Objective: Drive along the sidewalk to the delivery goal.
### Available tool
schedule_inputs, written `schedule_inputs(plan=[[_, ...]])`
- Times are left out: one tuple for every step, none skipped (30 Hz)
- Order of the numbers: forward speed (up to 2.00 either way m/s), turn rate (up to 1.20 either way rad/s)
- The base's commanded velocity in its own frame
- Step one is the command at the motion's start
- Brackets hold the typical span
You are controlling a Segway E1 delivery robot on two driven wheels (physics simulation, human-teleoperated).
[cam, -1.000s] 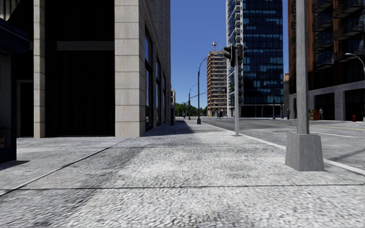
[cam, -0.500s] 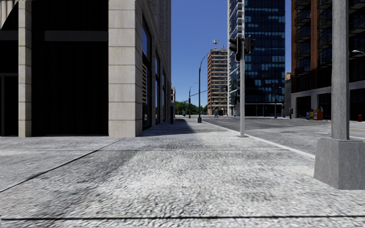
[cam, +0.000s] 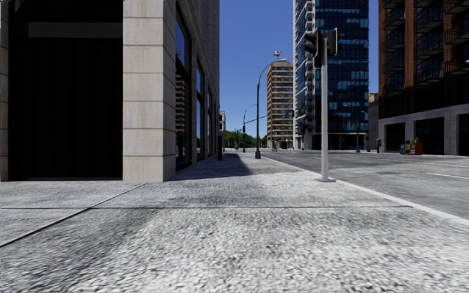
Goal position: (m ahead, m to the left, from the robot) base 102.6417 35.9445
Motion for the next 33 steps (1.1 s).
schedule_inputs(plan=[[2.00, 0.00], [2.00, 0.00], [2.00, 0.00], [2.00, 0.00], [2.00, 0.00], [2.00, 0.00], [2.00, 0.00], [2.00, 0.00], [2.00, 0.00], [2.00, 0.00], [2.00, 0.00], [2.00, 0.00], [2.00, 0.00], [2.00, 0.00], [2.00, 0.00], [2.00, 0.00], [2.00, 0.00], [2.00, 0.00], [2.00, 0.00], [2.00, 0.00], [2.00, 0.00], [2.00, 0.00], [2.00, 0.00], [2.00, 0.00], [2.00, 0.00], [2.00, 0.00], [2.00, 0.00], [2.00, 0.00], [2.00, 0.00], [2.00, 0.00], [2.00, 0.00], [2.00, 0.00], [2.00, 0.00]])
